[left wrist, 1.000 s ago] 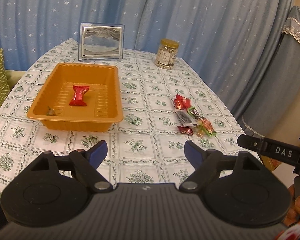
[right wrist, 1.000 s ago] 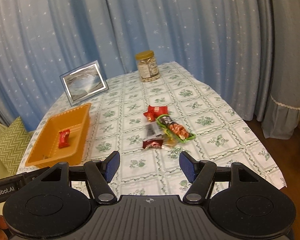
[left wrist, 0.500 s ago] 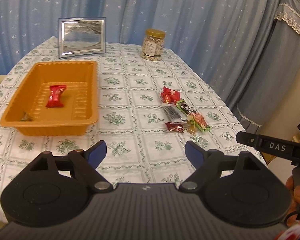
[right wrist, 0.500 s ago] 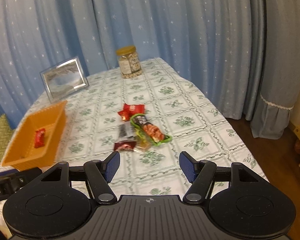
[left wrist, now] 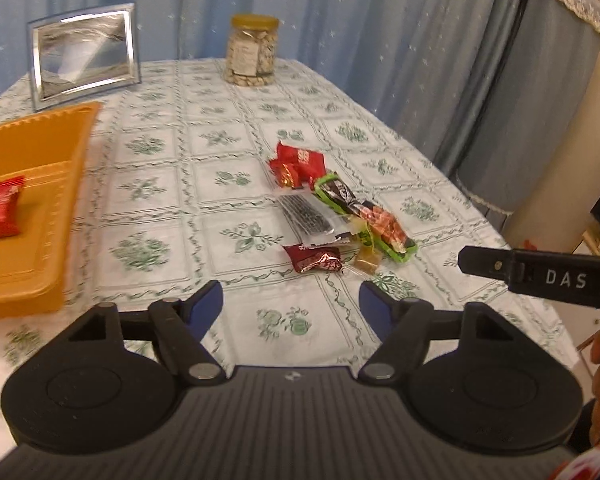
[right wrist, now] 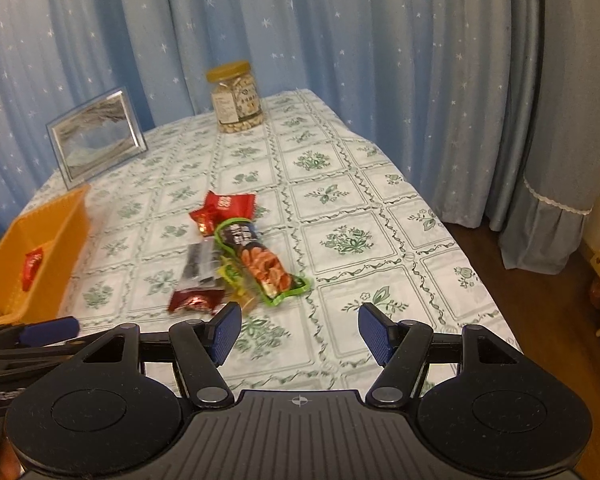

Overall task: Organize snacks
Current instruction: 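Grasp a red printed candy with the left tool while the right tool grasps a brown square sweet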

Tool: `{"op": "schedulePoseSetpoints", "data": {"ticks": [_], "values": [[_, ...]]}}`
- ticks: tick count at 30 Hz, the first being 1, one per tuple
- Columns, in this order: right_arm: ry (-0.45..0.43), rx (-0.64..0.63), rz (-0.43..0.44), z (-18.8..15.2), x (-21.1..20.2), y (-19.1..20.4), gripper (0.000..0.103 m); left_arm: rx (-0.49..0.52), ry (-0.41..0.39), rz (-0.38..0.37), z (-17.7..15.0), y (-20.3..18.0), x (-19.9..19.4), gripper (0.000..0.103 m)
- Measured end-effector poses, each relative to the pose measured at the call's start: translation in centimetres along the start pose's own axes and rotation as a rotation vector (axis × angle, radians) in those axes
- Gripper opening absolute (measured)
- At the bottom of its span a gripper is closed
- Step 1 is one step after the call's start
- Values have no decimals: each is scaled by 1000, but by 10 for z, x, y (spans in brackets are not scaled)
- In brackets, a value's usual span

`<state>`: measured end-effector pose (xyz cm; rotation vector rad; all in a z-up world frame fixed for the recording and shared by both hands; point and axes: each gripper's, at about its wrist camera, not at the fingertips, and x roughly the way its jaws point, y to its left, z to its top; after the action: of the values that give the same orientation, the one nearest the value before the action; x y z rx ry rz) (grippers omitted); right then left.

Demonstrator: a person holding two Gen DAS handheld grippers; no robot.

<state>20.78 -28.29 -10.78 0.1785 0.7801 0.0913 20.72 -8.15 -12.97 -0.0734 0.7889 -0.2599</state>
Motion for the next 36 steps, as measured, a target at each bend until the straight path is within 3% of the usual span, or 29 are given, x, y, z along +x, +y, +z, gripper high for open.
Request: {"op": "schedulePoseSetpoints", "data": {"ticks": [13,21,23,26,36], "values": [[21,50,-17,10,43,-21,65,36,27,-6,8,-10,65,55],[32,70,-18,8,48,-24,65,72,-9,16,11,-17,78,55],[35,67,-20,8,49,-23,65,99,-13,29,11,-19,79,44],[35,57,-26,7,51,-21,65,111,-10,28,8,-16,75,35],[41,-23,38,1,54,-2,65,80,6,67,-8,13,40,33]]}}
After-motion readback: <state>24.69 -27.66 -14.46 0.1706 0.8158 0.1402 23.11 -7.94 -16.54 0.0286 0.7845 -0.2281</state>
